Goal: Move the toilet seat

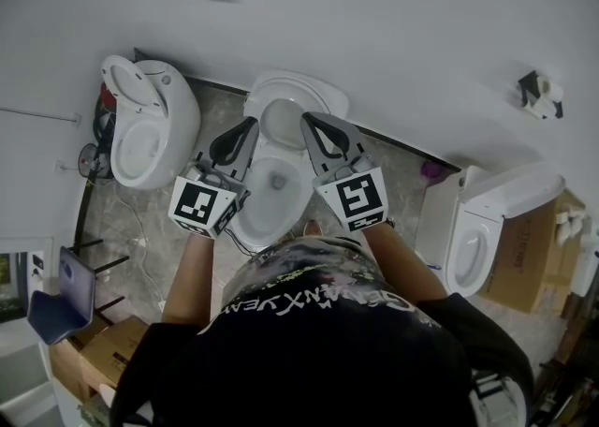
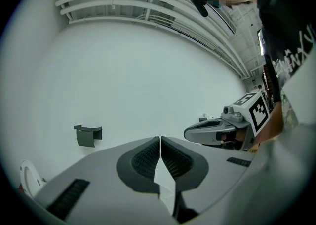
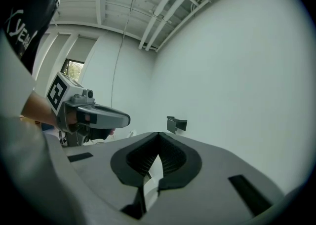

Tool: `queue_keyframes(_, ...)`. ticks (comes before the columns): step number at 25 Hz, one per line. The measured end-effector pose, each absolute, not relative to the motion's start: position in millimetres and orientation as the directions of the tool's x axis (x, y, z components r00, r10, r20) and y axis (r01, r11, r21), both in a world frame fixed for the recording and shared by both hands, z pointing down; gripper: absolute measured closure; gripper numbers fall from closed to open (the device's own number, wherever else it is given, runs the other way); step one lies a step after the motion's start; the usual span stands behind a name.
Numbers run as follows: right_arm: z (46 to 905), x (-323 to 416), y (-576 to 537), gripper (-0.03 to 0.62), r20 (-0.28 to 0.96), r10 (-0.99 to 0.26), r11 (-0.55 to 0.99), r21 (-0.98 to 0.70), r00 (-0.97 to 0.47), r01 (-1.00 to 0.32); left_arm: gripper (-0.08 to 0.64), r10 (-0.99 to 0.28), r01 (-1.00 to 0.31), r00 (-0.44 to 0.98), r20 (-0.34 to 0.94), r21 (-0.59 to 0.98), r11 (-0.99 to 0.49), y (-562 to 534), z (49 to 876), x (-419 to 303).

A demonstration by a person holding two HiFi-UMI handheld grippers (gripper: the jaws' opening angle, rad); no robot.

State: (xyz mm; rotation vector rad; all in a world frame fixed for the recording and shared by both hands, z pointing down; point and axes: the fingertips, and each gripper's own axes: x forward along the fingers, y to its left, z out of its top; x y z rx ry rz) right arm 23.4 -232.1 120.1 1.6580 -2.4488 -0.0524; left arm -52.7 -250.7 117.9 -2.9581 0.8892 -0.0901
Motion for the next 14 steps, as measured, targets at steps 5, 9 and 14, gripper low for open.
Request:
queue_keyframes(5, 122.7, 17.9, -238.2, 0.591, 0.139, -0.918, 0.388, 0.138, -0.370, -0.911, 0.534, -0.559, -0.557, 0.829, 0.022, -0.059, -0.829, -257.8, 113.0, -57.8)
queue_keyframes(9, 119.3, 13.1, -242.1, 0.591, 0.131, -0.919, 0.390, 0.151, -0.373, -0.908, 0.534, -0.562, -0.561, 0.827, 0.003, -0.054, -0.826, -259.6, 106.8, -63.5)
queue_keyframes(14, 117.4, 4.7, -247.8, 0.591, 0.125, -0.916, 0.397, 0.153, -0.381, -0.905, 0.534, -0.563, -0.562, 0.827, 0.003, -0.056, -0.826, -263.2, 106.4, -70.4)
